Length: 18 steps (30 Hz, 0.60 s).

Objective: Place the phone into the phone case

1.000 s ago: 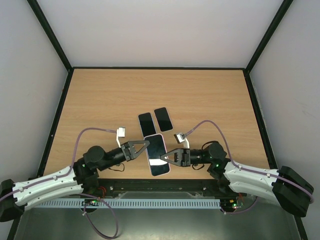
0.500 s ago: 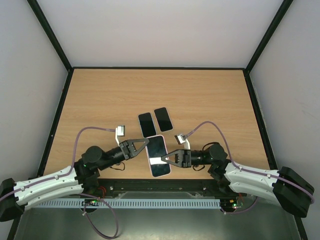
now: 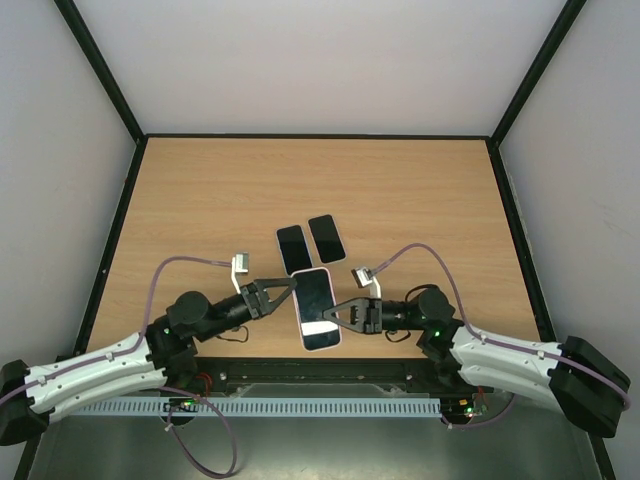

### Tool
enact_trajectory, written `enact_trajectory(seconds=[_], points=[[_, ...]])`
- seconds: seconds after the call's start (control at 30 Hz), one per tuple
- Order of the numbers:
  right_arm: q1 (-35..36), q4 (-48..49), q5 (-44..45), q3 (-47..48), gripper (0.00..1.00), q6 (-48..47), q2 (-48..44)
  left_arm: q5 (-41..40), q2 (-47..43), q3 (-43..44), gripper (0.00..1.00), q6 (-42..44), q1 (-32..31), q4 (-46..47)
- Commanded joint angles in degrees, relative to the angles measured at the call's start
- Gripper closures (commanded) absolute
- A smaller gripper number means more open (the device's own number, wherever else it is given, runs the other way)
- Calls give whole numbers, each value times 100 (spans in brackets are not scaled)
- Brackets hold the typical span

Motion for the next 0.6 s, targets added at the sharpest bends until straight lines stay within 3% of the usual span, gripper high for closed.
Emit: enact_trajectory(seconds=[0.0,0.13,0.3,0.47,0.57], points=[[44,19,561,200,94,-169,-366,25,-144,130,42,10,30,-411],[42,-635,1231,345,94,-358,-617,369,-130,13,31,67,31,-362],[43,-975,1886,365,94,-398,-750,860,78,-285,26,-22,32,210],[37,-1075,2278,379,94,-401,-786,1131,467,-291,27,133,38,371],[42,-1251,2439,429,94,-448,-812,1174,644,-281,37,164,30,409]])
